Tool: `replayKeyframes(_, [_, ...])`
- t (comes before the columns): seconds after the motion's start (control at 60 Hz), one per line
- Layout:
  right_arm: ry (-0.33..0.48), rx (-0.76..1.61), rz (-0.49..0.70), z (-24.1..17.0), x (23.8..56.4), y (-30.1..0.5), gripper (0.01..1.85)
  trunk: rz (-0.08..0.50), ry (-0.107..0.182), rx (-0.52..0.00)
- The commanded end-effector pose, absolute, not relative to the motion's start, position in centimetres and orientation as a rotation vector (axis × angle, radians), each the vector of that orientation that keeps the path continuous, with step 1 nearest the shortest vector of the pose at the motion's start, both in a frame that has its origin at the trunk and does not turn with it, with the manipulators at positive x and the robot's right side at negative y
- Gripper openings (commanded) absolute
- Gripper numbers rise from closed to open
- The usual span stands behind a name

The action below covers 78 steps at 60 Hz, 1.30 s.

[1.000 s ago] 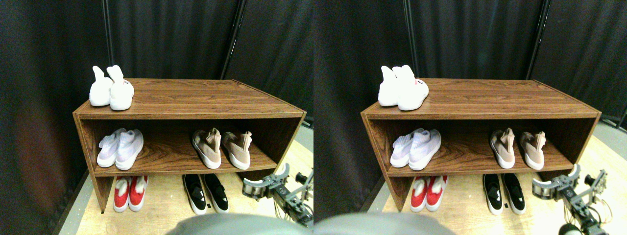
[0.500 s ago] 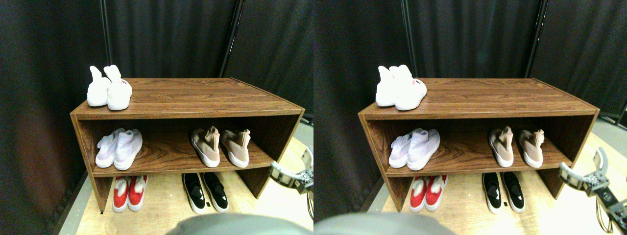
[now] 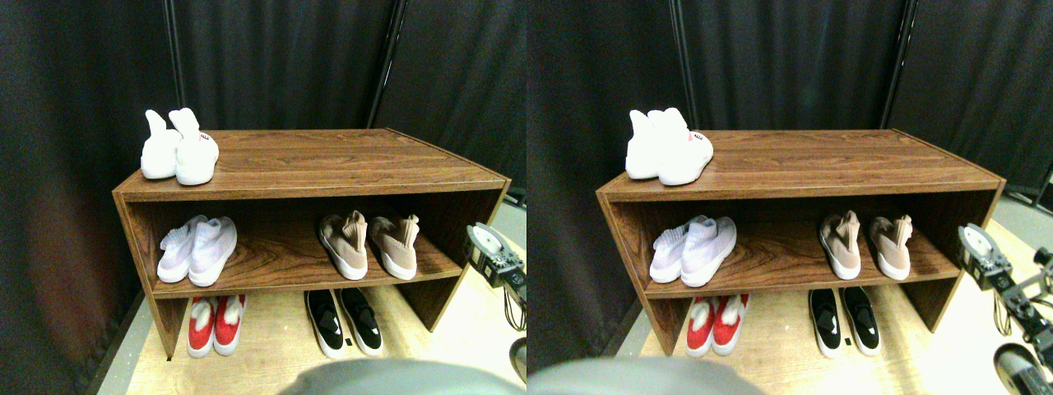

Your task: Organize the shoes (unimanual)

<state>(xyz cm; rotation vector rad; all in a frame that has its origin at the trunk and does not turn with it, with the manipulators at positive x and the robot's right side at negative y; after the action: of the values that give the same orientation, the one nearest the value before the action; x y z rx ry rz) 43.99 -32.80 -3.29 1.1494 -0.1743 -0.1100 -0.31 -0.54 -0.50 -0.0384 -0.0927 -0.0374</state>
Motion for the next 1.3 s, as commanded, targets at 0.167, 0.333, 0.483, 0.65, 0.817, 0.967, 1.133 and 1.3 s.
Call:
replayKeyframes(0.167, [-0.151,1.178,-0.161,-4.5,46.6,-32.2,0.06,-0.019,-0.088,-0.077])
replayKeyframes(0.333, [-0.122,1.197,-0.214,-5.6,48.3,-32.2,0.06,-0.004,-0.096,-0.089])
replayKeyframes(0.483, [-0.113,1.217,-0.241,-6.3,49.6,-32.2,0.06,0.005,-0.104,-0.098])
replayKeyframes(0.65, [-0.113,1.206,-0.287,-7.4,51.1,-32.5,0.06,0.015,-0.107,-0.105])
replayKeyframes(0.817, [-0.118,1.224,-0.353,-8.2,51.8,-32.2,0.06,0.026,-0.105,-0.117])
replayKeyframes(0.967, [-0.103,1.194,-0.344,-9.4,52.0,-31.7,0.06,0.038,-0.099,-0.127])
replayKeyframes(1.133, [-0.098,1.185,-0.341,-9.6,51.8,-31.0,0.06,0.047,-0.091,-0.134])
replayKeyframes(1.3, [-0.073,1.209,-0.318,-9.6,51.4,-30.1,0.06,0.054,-0.085,-0.144])
